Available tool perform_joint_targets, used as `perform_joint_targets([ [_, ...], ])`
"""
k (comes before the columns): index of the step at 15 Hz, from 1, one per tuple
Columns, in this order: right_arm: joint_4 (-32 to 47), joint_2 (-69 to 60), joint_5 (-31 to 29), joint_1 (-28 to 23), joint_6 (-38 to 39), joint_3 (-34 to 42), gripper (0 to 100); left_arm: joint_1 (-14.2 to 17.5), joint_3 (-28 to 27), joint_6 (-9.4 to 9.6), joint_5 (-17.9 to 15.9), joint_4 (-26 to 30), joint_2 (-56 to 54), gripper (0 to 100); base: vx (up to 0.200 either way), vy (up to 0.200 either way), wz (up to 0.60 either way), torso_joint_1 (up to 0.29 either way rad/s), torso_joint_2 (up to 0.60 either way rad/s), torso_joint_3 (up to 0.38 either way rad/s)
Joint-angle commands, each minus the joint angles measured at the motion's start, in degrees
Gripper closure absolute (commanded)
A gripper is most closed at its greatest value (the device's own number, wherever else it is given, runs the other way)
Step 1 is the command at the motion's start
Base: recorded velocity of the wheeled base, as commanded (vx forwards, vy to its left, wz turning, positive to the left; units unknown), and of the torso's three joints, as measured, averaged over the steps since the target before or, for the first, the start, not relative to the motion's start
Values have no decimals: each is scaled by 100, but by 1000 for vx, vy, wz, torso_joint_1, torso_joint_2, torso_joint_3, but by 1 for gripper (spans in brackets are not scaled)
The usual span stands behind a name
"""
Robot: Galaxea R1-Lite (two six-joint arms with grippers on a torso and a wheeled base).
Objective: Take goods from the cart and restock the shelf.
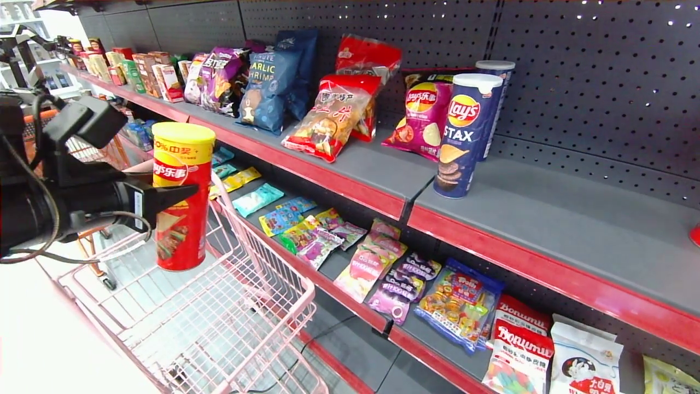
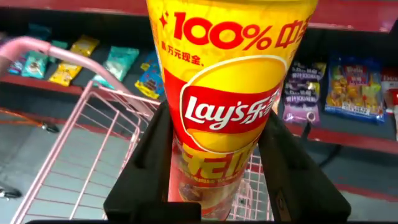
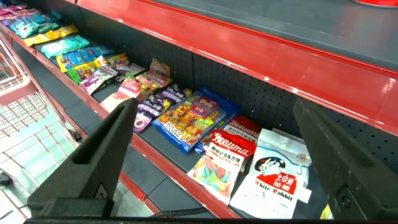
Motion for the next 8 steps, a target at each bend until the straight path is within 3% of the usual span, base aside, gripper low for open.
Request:
perform_joint_targets([
  [1,-1,7,4,2,-6,3,0,35,131,-19,1,-30,-560,100,0,0,0,0,0,0],
  [4,-1,7,4,2,-6,3,0,44,421,-19,-8,-30,-999,100,0,0,0,30,-68,-46],
  [8,-1,7,4,2,3,3,0,44,571,-10,-8,-30,-1298,100,0,0,0,196,-499,-295],
])
